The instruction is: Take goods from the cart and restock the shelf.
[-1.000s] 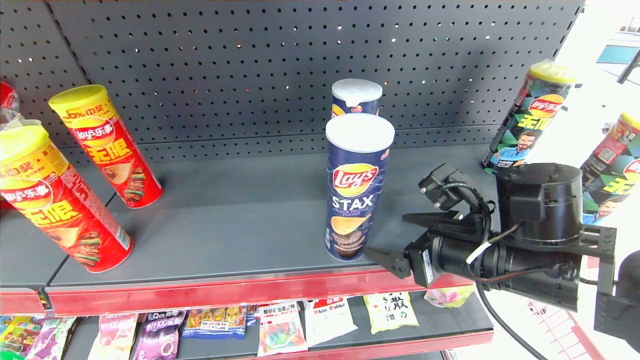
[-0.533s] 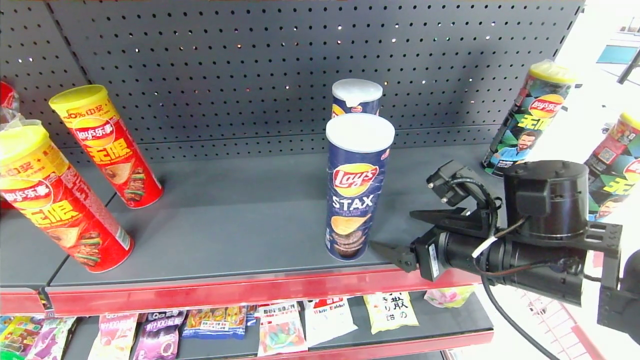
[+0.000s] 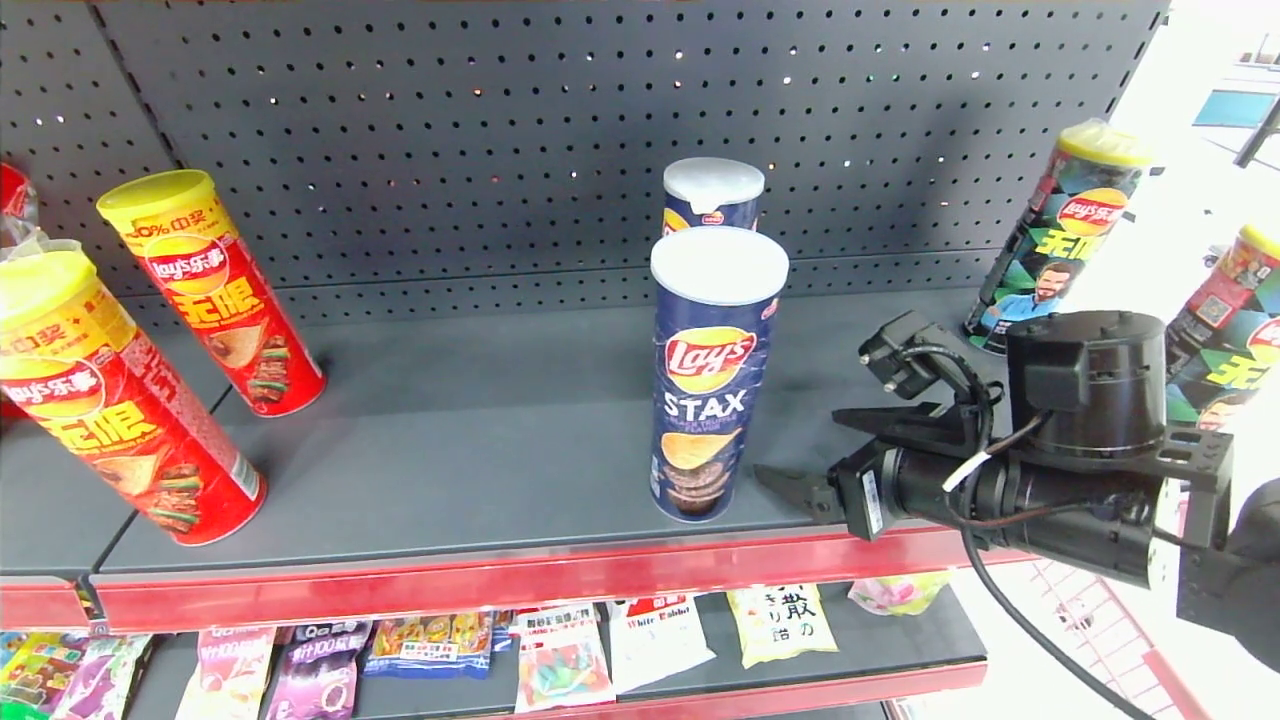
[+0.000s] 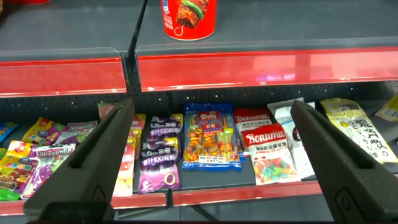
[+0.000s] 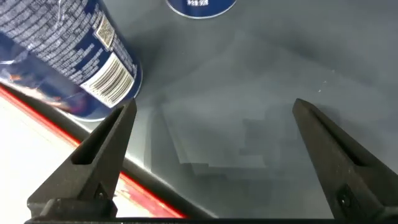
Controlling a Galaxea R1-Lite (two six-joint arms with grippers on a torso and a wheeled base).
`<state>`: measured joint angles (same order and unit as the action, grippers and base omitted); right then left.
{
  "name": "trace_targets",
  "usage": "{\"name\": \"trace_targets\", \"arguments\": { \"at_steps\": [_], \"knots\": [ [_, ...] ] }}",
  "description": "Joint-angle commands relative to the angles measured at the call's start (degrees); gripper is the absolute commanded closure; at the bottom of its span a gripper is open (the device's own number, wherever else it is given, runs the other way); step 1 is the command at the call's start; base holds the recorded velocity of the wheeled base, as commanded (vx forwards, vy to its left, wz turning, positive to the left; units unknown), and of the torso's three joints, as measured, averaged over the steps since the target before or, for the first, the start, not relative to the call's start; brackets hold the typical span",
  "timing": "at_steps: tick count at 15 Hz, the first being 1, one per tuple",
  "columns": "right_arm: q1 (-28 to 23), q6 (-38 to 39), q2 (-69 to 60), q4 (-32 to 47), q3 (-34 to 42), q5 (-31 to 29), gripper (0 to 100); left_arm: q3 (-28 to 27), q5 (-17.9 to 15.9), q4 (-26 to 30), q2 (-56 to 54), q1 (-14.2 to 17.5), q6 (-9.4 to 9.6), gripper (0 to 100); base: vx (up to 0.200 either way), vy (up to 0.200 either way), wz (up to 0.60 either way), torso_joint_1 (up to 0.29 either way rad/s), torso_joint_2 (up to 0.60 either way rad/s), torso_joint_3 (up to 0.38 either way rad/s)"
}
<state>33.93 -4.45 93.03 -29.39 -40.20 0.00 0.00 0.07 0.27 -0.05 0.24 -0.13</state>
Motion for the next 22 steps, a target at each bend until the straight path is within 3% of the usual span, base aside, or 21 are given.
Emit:
{"name": "trace_targets", "arguments": {
  "at_steps": [1,11,16,20,22],
  "knots": [
    [0.4,0.0,0.8,-0.1,-0.8,0.1,0,0.0,0.0,0.0,0.0,0.1,-0.04,0,0.000,0.000,0.00,0.000,0.00,0.000],
    [1.7,0.0,1.8,-0.1,-2.2,0.1,0,0.0,0.0,0.0,0.0,0.0,-0.04,0,0.000,0.000,0.00,0.000,0.00,0.000],
    [1.2,0.0,-2.8,-0.1,1.0,0.0,0,0.0,0.0,0.0,0.0,0.1,-0.04,0,0.000,0.000,0.00,0.000,0.00,0.000],
    [1.1,0.4,-18.0,0.0,7.7,-0.8,0,0.0,0.0,0.0,0.0,0.0,-0.04,0,0.000,0.000,0.00,0.000,0.00,0.000],
    [1.0,0.3,-35.8,0.7,20.8,-0.2,0,0.0,0.0,0.0,0.0,0.1,-0.04,0,0.000,0.000,0.00,0.000,0.00,0.000]
  ]
}}
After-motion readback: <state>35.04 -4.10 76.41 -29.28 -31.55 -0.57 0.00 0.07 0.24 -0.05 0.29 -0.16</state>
